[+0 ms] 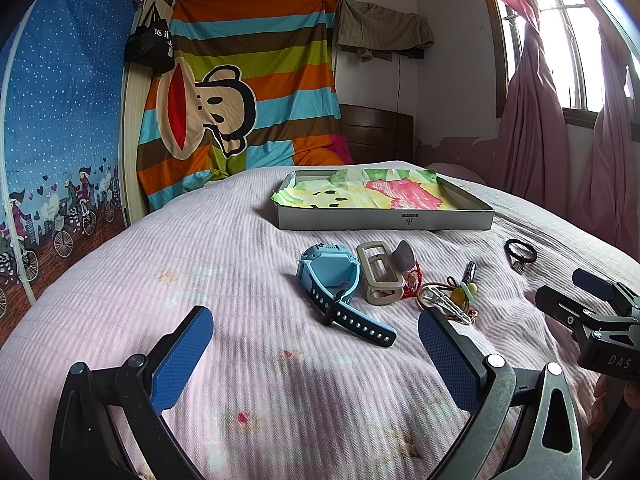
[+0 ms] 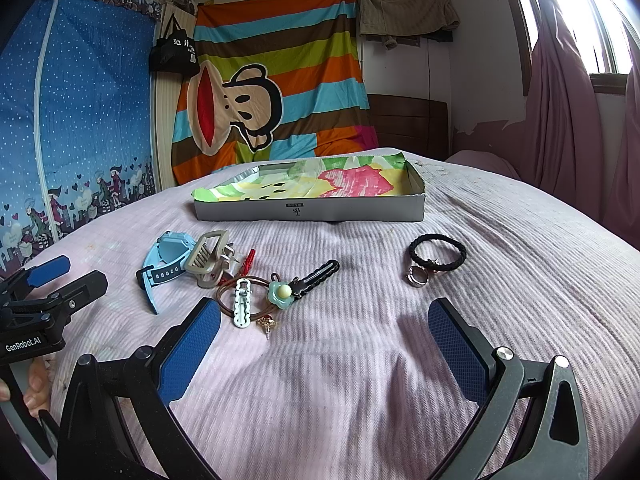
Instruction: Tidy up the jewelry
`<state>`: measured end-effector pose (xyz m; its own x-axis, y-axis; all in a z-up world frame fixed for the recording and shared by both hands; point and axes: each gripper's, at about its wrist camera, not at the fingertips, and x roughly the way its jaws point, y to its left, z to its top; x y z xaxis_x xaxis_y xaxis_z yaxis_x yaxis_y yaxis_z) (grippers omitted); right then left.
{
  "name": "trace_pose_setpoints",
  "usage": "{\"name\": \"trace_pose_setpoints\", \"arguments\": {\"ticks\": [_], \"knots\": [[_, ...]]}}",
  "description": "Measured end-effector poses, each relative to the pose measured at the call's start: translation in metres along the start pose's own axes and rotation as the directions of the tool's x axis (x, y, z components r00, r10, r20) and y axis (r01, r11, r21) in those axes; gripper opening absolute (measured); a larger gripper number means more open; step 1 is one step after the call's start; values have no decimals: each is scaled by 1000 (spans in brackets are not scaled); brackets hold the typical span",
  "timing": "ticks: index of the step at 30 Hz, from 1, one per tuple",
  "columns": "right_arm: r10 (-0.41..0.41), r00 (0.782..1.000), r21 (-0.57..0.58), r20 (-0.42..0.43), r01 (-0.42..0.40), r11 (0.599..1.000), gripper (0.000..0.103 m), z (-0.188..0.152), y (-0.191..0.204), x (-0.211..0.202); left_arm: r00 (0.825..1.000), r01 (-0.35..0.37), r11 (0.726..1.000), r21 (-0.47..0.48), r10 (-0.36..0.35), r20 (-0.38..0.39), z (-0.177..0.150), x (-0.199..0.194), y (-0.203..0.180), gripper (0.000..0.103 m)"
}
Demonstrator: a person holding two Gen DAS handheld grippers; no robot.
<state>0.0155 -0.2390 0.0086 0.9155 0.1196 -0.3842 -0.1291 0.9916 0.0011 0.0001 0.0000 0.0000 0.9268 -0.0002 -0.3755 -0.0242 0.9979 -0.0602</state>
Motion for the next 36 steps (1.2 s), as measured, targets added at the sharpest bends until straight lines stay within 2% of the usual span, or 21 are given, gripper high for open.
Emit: {"name": "trace_pose_setpoints", "arguments": {"ticks": [11,19,23,28,32,36], "knots": [[2,1000,1,0,-2,1000,102,0,0,0,1000,12,1000,-19,-12,1,2,-1,1,103],[40,999,28,14,-40,999,102,8,-1,-5,999,38,998,-48,-38,1,14,0,0,103],[53,998,51,19,-54,997,102,14,-3,2,998,49,997,-61,-51,-31,19,10,1,103],[85,996,77,11,-86,993,102,23,-9,17,994,57,989,-138,-68,-83,28,28,14,102],[125,992,80,-6,-124,989,102,32,-7,33,991,58,984,-171,-78,-110,38,43,21,94],[164,986,76,-24,-162,984,100,43,-2,54,983,64,981,-184,-94,-159,43,62,23,81]]}}
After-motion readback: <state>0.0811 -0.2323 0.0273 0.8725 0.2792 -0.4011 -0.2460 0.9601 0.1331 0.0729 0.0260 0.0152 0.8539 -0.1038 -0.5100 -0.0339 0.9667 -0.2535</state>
